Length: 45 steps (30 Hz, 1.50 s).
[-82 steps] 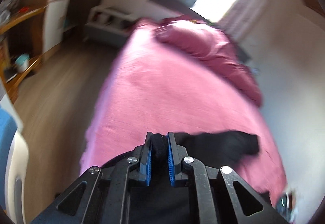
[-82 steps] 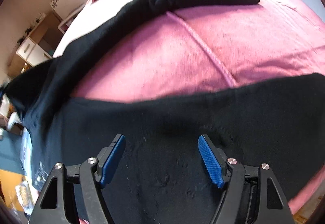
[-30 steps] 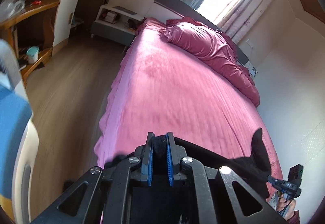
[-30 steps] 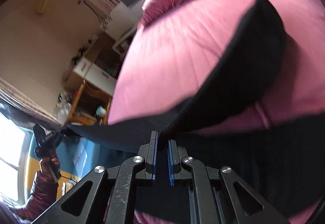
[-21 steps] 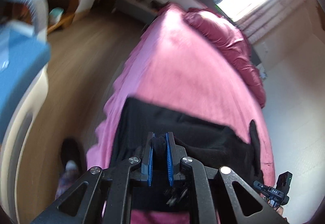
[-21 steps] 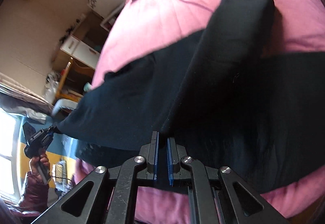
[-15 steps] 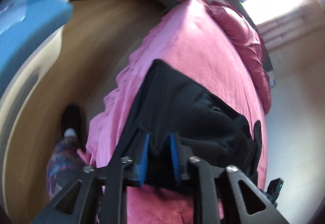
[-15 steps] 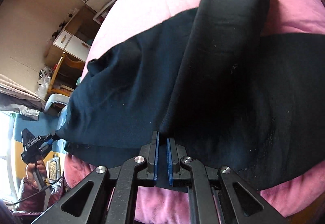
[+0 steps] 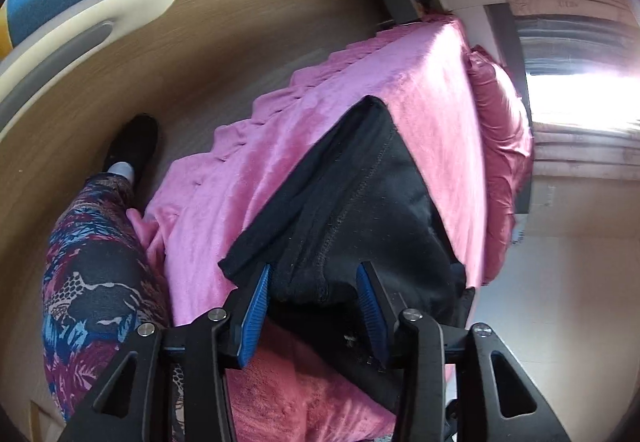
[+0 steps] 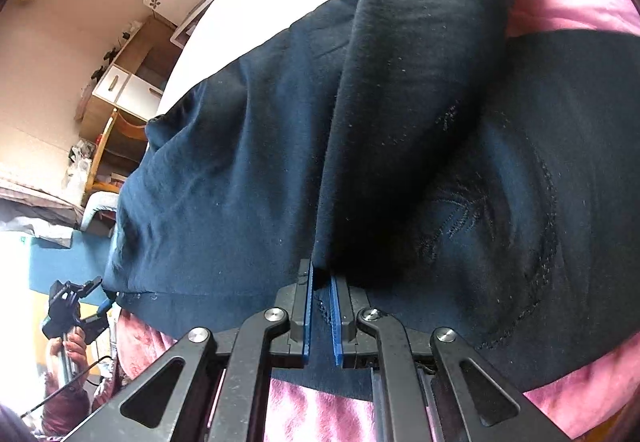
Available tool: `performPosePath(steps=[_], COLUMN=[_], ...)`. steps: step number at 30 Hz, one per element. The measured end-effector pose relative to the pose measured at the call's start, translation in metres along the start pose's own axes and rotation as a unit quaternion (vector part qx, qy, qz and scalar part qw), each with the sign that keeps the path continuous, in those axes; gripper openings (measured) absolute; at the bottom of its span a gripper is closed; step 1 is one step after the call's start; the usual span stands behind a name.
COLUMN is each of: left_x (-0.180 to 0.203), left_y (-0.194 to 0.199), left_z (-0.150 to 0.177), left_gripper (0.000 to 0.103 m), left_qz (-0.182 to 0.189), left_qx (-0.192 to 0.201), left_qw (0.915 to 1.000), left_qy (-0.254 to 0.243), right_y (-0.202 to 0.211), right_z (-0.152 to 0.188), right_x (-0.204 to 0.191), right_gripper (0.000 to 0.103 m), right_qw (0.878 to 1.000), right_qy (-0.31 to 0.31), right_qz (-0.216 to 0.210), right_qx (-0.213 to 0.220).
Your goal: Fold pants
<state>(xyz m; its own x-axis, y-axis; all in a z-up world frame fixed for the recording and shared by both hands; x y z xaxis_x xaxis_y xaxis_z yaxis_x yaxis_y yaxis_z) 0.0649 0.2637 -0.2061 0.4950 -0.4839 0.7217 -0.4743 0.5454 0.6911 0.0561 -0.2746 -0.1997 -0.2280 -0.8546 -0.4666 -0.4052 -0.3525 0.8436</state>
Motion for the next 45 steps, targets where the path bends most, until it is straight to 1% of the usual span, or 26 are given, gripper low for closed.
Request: performPosePath(steps=[1, 2, 5, 8, 11, 12, 13, 17, 18, 20, 21, 22, 23, 24, 26, 27, 29, 33, 34, 35, 36, 37, 40, 42, 43, 45], left_x=[0.002, 0.006, 0.016, 0.032, 0.044, 0.046, 0.045, 0.031, 0.028, 0.025, 0.025, 0.026, 0.028, 0.029, 0.03, 0.032, 0.032, 0.03, 0.03, 0.03, 0.031, 0.032, 0.038, 0.04, 0.04, 0.038], left_y=[-0.001, -0.002, 0.002, 0.019, 0.036, 0.037, 0.036, 0.02, 0.017, 0.014, 0.015, 0.016, 0.018, 0.02, 0.021, 0.021, 0.019, 0.017, 0.017, 0.018, 0.018, 0.019, 0.025, 0.029, 0.028, 0.025], left_z=[0.0, -0.001, -0.004, -0.009, -0.01, -0.008, -0.007, -0.006, -0.005, -0.004, -0.003, -0.003, -0.003, -0.004, -0.004, -0.003, 0.0, 0.0, -0.001, -0.001, -0.001, -0.001, -0.001, -0.001, -0.001, -0.001], left_gripper=[0.036, 0.026, 0.007, 0.006, 0.005, 0.005, 0.005, 0.005, 0.005, 0.005, 0.005, 0.005, 0.005, 0.005, 0.005, 0.005, 0.005, 0.005, 0.005, 0.005, 0.005, 0.005, 0.005, 0.005, 0.005, 0.005], left_qz=[-0.005, -0.014, -0.035, -0.027, -0.025, -0.033, -0.047, -0.077, -0.085, -0.088, -0.087, -0.085, -0.082, -0.077, -0.074, -0.075, -0.08, -0.079, -0.078, -0.077, -0.076, -0.073, -0.063, -0.062, -0.063, -0.067], left_qx=[0.0, 0.0, 0.011, 0.035, 0.054, 0.055, 0.053, 0.038, 0.038, 0.034, 0.034, 0.035, 0.038, 0.039, 0.04, 0.041, 0.042, 0.041, 0.04, 0.04, 0.04, 0.041, 0.045, 0.047, 0.047, 0.043], left_qw=[1.0, 0.9997, 0.9975, 0.9933, 0.9864, 0.9836, 0.9813, 0.9808, 0.9803, 0.9807, 0.9805, 0.9801, 0.98, 0.9806, 0.9808, 0.9801, 0.9787, 0.9796, 0.9798, 0.9798, 0.9796, 0.9794, 0.9772, 0.9754, 0.9748, 0.975], left_qy=[-0.005, -0.018, -0.061, -0.107, -0.153, -0.169, -0.179, -0.175, -0.175, -0.171, -0.173, -0.176, -0.178, -0.176, -0.176, -0.179, -0.184, -0.18, -0.18, -0.18, -0.182, -0.184, -0.198, -0.207, -0.209, -0.208], right_y=[0.001, 0.004, 0.019, 0.045, 0.068, 0.071, 0.072, 0.059, 0.054, 0.05, 0.05, 0.051, 0.054, 0.055, 0.056, 0.056, 0.05, 0.027, 0.021, 0.015, 0.011, 0.009, 0.034, 0.059, 0.068, 0.073], right_z=[-0.001, -0.002, -0.003, -0.001, 0.009, 0.013, 0.019, 0.036, 0.039, 0.039, 0.038, 0.036, 0.033, 0.029, 0.023, 0.02, 0.012, -0.004, -0.009, -0.013, -0.015, -0.017, -0.009, 0.001, 0.008, 0.019], right_x=[-0.003, -0.007, -0.01, -0.013, -0.016, -0.016, -0.016, -0.006, 0.001, 0.018, 0.024, 0.03, 0.033, 0.035, 0.033, 0.03, 0.02, 0.0, -0.003, -0.003, -0.002, -0.005, -0.013, -0.014, -0.014, -0.016], right_gripper=[0.008, 0.007, 0.007, 0.007, 0.005, 0.0, 0.0, 0.0, 0.0, 0.001, 0.002, 0.007, 0.017, 0.022, 0.052, 0.055, 0.055, 0.052, 0.041, 0.018, 0.01, 0.008, 0.007, 0.007, 0.007, 0.007], right_qw=[1.0, 1.0, 1.0, 0.999, 0.998, 0.998, 0.999, 0.999, 1.0, 0.999, 0.998, 0.997, 0.996, 0.996, 0.995, 0.994, 0.995, 0.997, 0.997, 0.997, 0.996, 0.996, 0.997, 0.997, 0.997, 0.998], right_qy=[0.004, 0.009, 0.011, 0.016, 0.025, 0.027, 0.032, 0.027, 0.01, -0.046, -0.064, -0.073, -0.077, -0.081, -0.088, -0.087, -0.078, -0.066, -0.068, -0.067, -0.064, -0.063, -0.036, -0.035, -0.033, -0.019], right_qz=[0.002, 0.003, -0.006, -0.017, -0.02, -0.018, -0.012, 0.017, 0.01, -0.02, -0.025, -0.025, -0.021, -0.021, -0.031, -0.032, -0.031, 0.009, 0.01, 0.021, 0.046, 0.055, 0.039, 0.019, 0.012, 0.02], right_qx=[0.003, 0.007, 0.022, 0.04, 0.052, 0.049, 0.042, 0.013, 0.009, 0.009, 0.013, 0.02, 0.03, 0.034, 0.044, 0.05, 0.051, 0.041, 0.039, 0.035, 0.031, 0.028, 0.05, 0.062, 0.062, 0.053])
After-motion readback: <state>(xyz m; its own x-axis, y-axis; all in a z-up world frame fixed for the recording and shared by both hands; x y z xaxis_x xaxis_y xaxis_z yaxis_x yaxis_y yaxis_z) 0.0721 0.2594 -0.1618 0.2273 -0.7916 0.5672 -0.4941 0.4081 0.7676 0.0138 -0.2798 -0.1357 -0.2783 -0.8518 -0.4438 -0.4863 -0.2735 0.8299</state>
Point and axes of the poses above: each gripper's, at about its wrist camera, not at the fingertips, and y roughly against the way its jaws point, x to its right, z to its underside, the point moved 1 cm from there along -y, roughly the way its jaws point, and after that the axes turned 2 degrees about z, right-handed, at the moved point
